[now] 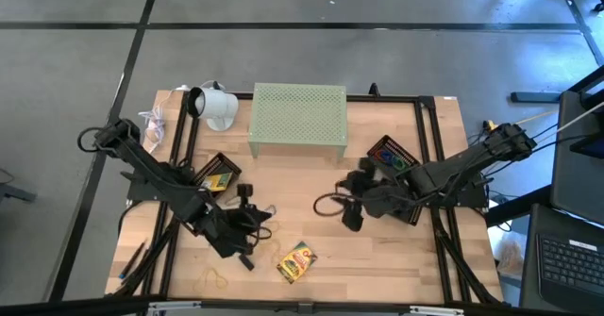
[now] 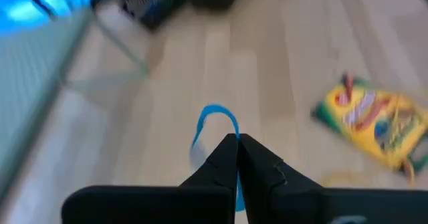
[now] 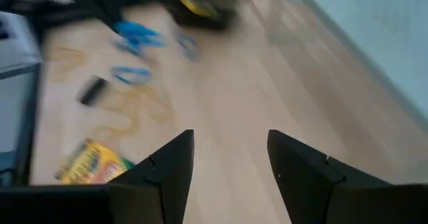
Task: Pick & Place Office Desk Supplies
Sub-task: Put the blue rubber band into the bottom right black bin
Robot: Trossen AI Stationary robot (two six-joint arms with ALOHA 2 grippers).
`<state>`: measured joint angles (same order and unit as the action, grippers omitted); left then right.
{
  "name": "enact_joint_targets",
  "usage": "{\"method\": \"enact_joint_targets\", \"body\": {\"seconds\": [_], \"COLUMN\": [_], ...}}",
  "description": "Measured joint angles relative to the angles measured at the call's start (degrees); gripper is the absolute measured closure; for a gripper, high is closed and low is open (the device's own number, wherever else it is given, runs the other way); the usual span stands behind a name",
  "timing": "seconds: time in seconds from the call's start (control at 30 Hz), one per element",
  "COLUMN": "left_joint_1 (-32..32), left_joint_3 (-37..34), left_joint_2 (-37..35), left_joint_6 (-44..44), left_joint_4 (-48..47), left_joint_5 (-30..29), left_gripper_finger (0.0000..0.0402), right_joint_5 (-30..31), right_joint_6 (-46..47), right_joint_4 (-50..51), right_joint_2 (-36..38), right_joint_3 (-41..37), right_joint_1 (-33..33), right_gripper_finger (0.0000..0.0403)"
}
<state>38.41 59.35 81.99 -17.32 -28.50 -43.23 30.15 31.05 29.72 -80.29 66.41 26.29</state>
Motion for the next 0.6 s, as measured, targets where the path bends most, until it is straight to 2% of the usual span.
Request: {"method": "enact_joint_targets", "body": {"seconds": [0.17,0.3,0.43,0.6], "left_joint_1": [0.00,0.00,0.00,-0.45], "left_joint_3": [1.46,1.46,1.46,1.46], "left_joint_2": [-0.02,-0.02,-0.02,-0.02], "left_joint_6": [14.13,23.79,31.00,36.28], "left_joint_4": [12.66,22.86,30.80,35.80], "left_joint_5": [1.84,4.81,9.45,16.54], "left_gripper_finger": [0.0399,0.0399,0.0399,0.0399], "right_joint_5": [-1.09,-3.90,-10.04,-10.76], "right_joint_6": [-18.60,-29.79,-37.73,-43.94], "right_joint_4": [-15.07,-21.72,-27.40,-34.53], "right_joint_2": [-2.10,-4.66,-7.19,-9.35], "right_joint_3": [-0.48,-0.51,-0.54,-0.57], "right_joint_1": [0.92,1.20,1.20,1.20], "right_gripper_finger": [0.0208,0.0208,0.0208,0.0208]}}
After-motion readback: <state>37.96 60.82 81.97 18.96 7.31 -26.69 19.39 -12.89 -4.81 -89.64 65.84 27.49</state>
